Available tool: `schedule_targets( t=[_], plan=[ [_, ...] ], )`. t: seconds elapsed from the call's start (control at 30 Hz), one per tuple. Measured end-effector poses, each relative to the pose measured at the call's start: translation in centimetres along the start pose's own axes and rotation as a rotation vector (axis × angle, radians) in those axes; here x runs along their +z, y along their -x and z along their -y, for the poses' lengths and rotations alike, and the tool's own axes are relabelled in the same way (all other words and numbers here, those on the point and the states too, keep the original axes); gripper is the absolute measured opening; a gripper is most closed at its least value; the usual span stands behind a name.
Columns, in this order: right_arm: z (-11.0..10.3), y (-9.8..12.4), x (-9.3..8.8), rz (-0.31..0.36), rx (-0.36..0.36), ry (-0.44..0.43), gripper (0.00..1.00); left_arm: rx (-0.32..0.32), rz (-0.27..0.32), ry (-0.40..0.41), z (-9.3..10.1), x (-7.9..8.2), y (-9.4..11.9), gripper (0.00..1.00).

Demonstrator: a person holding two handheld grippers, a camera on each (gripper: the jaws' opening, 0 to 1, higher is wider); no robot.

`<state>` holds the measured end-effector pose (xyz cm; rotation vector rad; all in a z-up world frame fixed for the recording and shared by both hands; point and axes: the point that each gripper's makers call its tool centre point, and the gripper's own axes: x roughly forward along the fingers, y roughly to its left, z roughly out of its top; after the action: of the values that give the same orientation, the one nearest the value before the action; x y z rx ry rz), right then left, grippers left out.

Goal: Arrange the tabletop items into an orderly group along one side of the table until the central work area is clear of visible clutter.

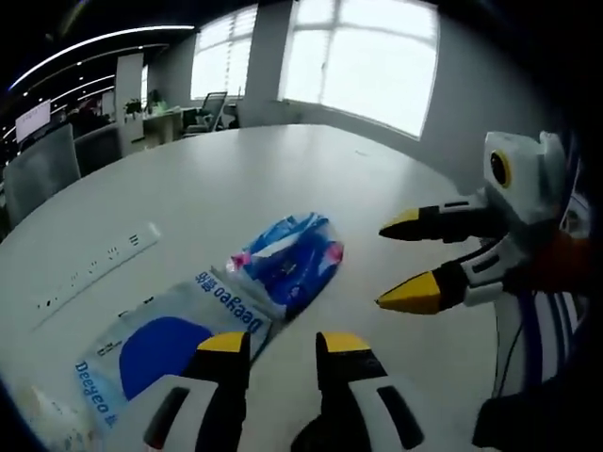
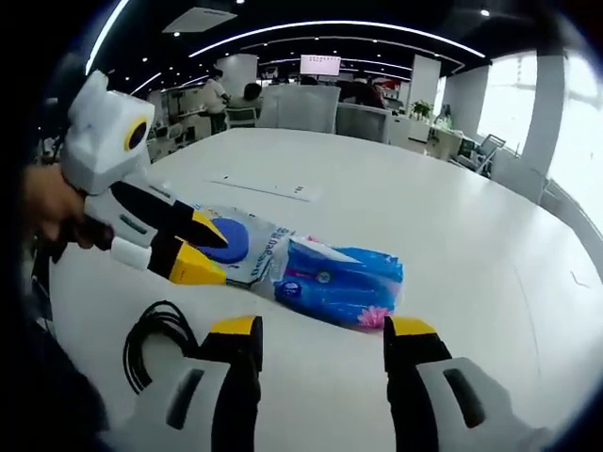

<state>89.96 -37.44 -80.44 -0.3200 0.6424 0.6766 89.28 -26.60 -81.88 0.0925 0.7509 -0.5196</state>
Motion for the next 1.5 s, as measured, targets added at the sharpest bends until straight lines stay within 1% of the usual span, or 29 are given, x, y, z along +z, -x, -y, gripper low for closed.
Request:
schedule_targets(
  t=[0.1, 0.23, 0.3, 0.33, 0.43, 0.5, 0.57, 0.63, 0.7, 0.73, 0.77, 0.8, 0.83, 0.87, 0.9, 0.97, 1.03, 1.1, 1.17, 1.27, 1.37, 1.4, 1.5],
  plan=[
    [-1.4, 0.7, -0.7, -0.012, 0.02, -0.002, 0.52, -0.02, -0.027, -0.008, 0.5, -1.2, 0.7, 0.28],
    [-3.6, 1.3, -1.8, -0.036, 0.072, -0.035, 0.52, -0.029, -0.056, -0.028, 1.1, -2.6, 1.7, 0.29],
    [-4.3, 1.5, -2.3, -0.045, 0.077, -0.03, 0.52, -0.039, -0.067, -0.022, 1.4, -3.2, 2.1, 0.29],
    [-4.9, 1.6, -2.7, -0.051, 0.092, -0.026, 0.52, -0.041, -0.072, -0.022, 1.6, -3.6, 2.4, 0.29],
    [-6.1, 1.8, -3.6, -0.07, 0.111, -0.046, 0.52, -0.033, -0.08, -0.022, 1.8, -4.5, 3.2, 0.29],
    [-6.9, 1.9, -4.3, -0.085, 0.119, -0.061, 0.52, -0.035, -0.088, -0.003, 2.1, -5.4, 3.9, 0.29],
    [-7.5, 2.0, -4.9, -0.092, 0.129, -0.069, 0.51, -0.022, -0.083, 0.002, 2.1, -5.8, 4.4, 0.3],
    [-8.0, 1.9, -5.4, -0.103, 0.135, -0.072, 0.51, -0.005, -0.089, 0.017, 2.0, -6.8, 4.9, 0.3],
    [-8.5, 1.8, -5.9, -0.114, 0.145, -0.073, 0.49, 0.005, -0.092, 0.03, 2.0, -7.7, 5.3, 0.3],
    [-8.7, 1.8, -6.0, -0.115, 0.148, -0.07, 0.48, 0.007, -0.093, 0.033, 2.0, -7.9, 5.4, 0.3],
    [-9.0, 1.7, -6.3, -0.119, 0.147, -0.063, 0.47, 0.013, -0.101, 0.048, 1.9, -8.6, 5.6, 0.29],
    [-9.2, 1.7, -6.4, -0.121, 0.14, -0.055, 0.45, 0.02, -0.101, 0.063, 1.9, -9.1, 5.7, 0.29],
    [-9.3, 1.6, -6.5, -0.114, 0.135, -0.044, 0.42, 0.022, -0.101, 0.067, 1.9, -9.3, 5.7, 0.28],
    [-9.4, 1.5, -6.5, -0.107, 0.125, -0.026, 0.37, 0.027, -0.103, 0.074, 1.9, -9.8, 5.9, 0.28],
    [-9.4, 1.3, -6.8, -0.117, 0.111, 0.002, 0.35, 0.034, -0.101, 0.084, 1.9, -10.0, 6.0, 0.27],
    [-9.9, 1.2, -7.1, -0.121, 0.113, -0.002, 0.34, 0.046, -0.097, 0.108, 1.9, -10.7, 6.1, 0.25],
    [-10.3, 1.0, -6.9, -0.096, 0.117, -0.008, 0.32, 0.045, -0.1, 0.137, 2.1, -11.3, 6.1, 0.24],
    [-10.5, 0.7, -7.3, -0.111, 0.109, 0.0, 0.27, 0.052, -0.11, 0.148, 2.1, -12.0, 6.0, 0.23],
    [-10.6, 0.5, -7.5, -0.11, 0.111, -0.015, 0.26, 0.061, -0.113, 0.163, 2.1, -12.3, 6.0, 0.2],
    [-10.9, 0.2, -7.8, -0.119, 0.112, -0.038, 0.22, 0.068, -0.093, 0.239, 2.0, -12.3, 5.7, 0.18],
    [-11.2, -0.1, -8.2, -0.135, 0.11, -0.059, 0.19, 0.069, -0.091, 0.265, 2.2, -12.3, 5.5, 0.17],
    [-11.4, -0.1, -8.2, -0.131, 0.115, -0.077, 0.19, 0.068, -0.093, 0.271, 2.3, -12.3, 5.5, 0.17],
    [-12.0, -0.2, -8.3, -0.123, 0.122, -0.079, 0.15, 0.068, -0.096, 0.292, 2.4, -12.3, 5.4, 0.17]
  ],
)
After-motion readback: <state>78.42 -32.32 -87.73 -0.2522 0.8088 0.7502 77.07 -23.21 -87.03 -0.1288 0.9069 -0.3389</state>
